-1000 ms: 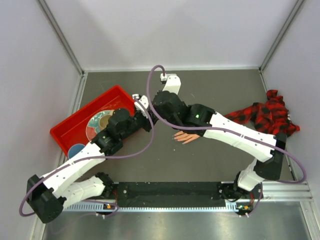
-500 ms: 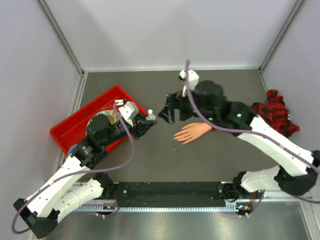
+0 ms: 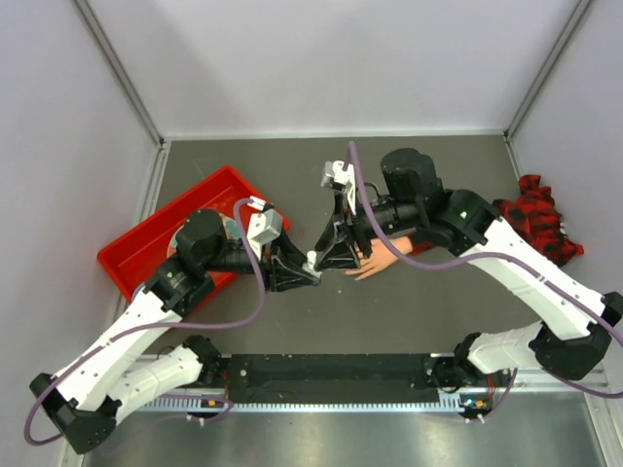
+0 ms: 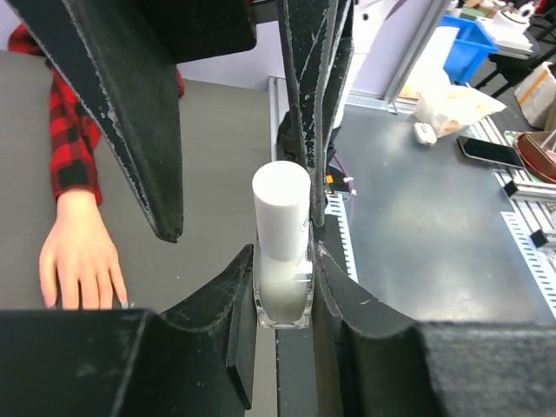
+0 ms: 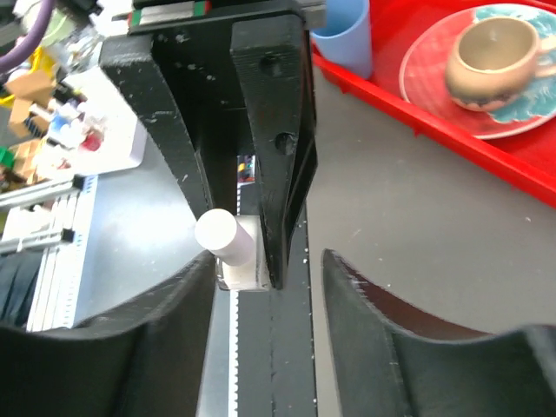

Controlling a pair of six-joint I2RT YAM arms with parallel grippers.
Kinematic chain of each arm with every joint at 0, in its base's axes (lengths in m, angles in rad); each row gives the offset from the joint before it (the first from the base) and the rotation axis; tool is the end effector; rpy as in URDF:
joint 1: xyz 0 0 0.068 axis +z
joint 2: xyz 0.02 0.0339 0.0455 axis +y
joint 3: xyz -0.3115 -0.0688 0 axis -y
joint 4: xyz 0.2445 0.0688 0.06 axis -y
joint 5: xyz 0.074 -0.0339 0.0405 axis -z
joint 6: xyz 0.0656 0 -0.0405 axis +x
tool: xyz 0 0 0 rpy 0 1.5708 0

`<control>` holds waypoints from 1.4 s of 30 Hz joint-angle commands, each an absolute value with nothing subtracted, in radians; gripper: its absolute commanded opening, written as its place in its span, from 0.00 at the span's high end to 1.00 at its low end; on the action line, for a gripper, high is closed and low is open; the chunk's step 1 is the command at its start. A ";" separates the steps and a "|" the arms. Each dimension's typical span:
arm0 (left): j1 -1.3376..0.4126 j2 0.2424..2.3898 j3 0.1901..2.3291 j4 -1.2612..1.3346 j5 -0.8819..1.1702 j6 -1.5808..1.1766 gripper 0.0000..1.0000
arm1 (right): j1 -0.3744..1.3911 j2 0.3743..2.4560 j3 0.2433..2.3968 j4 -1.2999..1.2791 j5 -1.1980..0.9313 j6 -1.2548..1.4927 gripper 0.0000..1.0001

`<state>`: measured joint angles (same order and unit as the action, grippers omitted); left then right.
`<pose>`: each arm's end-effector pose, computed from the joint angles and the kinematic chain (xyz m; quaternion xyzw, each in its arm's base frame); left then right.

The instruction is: Paint the nails

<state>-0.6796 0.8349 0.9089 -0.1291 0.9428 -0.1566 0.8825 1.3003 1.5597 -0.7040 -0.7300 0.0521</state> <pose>0.0932 -0.1435 0.4161 0.4688 0.5444 -0.5501 0.4257 0.1369 0.2353 0.4815 -0.4930 0.6459 0.4941 0.3092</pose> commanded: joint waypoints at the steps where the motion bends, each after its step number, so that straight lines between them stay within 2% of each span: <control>1: -0.680 0.839 0.925 -0.037 1.020 -0.181 1.00 | 0.885 1.276 1.603 -0.681 -0.830 0.005 0.45; 3: -0.680 0.844 0.925 -0.031 1.031 -0.186 1.00 | 0.885 1.279 1.612 -0.692 -0.827 0.005 0.41; 5: -0.680 0.848 0.925 -0.023 1.042 -0.192 1.00 | 0.885 1.284 1.626 -0.701 -0.812 0.005 0.41; 7: -0.681 0.856 0.927 -0.025 1.052 -0.192 1.00 | 0.885 1.290 1.632 -0.696 -0.818 0.005 0.44; 9: -0.680 0.862 0.928 -0.037 1.055 -0.186 1.00 | 0.885 1.296 1.644 -0.686 -0.842 0.008 0.53; 13: -0.681 0.873 0.930 -0.054 1.060 -0.175 1.00 | 0.885 1.319 1.664 -0.689 -0.854 0.017 0.58; 25: -0.680 0.885 0.951 -0.067 1.042 -0.164 1.00 | 0.885 1.347 1.644 -0.664 -0.917 0.043 0.59; 28: -0.680 0.879 0.954 -0.066 1.023 -0.164 1.00 | 0.885 1.351 1.643 -0.666 -0.911 0.049 0.81; 29: -0.680 0.876 0.959 -0.066 1.005 -0.163 1.00 | 0.885 1.354 1.641 -0.667 -0.898 0.052 0.97; 31: -0.680 0.862 0.962 -0.077 0.869 -0.146 1.00 | 0.891 1.358 1.638 -0.684 -0.864 0.052 1.00; 33: -0.680 0.853 0.968 -0.104 0.735 -0.089 1.00 | 0.922 1.350 1.628 -0.674 -0.690 0.058 1.00; 36: -0.680 0.867 0.977 -0.103 0.270 -0.061 1.00 | 1.003 1.341 1.585 -0.612 -0.291 0.162 1.00; 37: -0.680 0.873 0.985 -0.098 0.191 -0.060 1.00 | 1.028 1.344 1.575 -0.598 -0.080 0.188 1.00; 39: -0.680 0.884 0.979 -0.030 0.042 -0.086 1.00 | 1.103 1.353 1.557 -0.578 0.120 0.297 1.00; 40: -0.680 0.882 0.957 0.016 -0.024 -0.086 1.00 | 1.121 1.359 1.542 -0.571 0.290 0.351 1.00; 42: -0.680 0.870 0.916 0.201 -0.049 -0.095 1.00 | 1.169 1.402 1.523 -0.548 0.350 0.463 1.00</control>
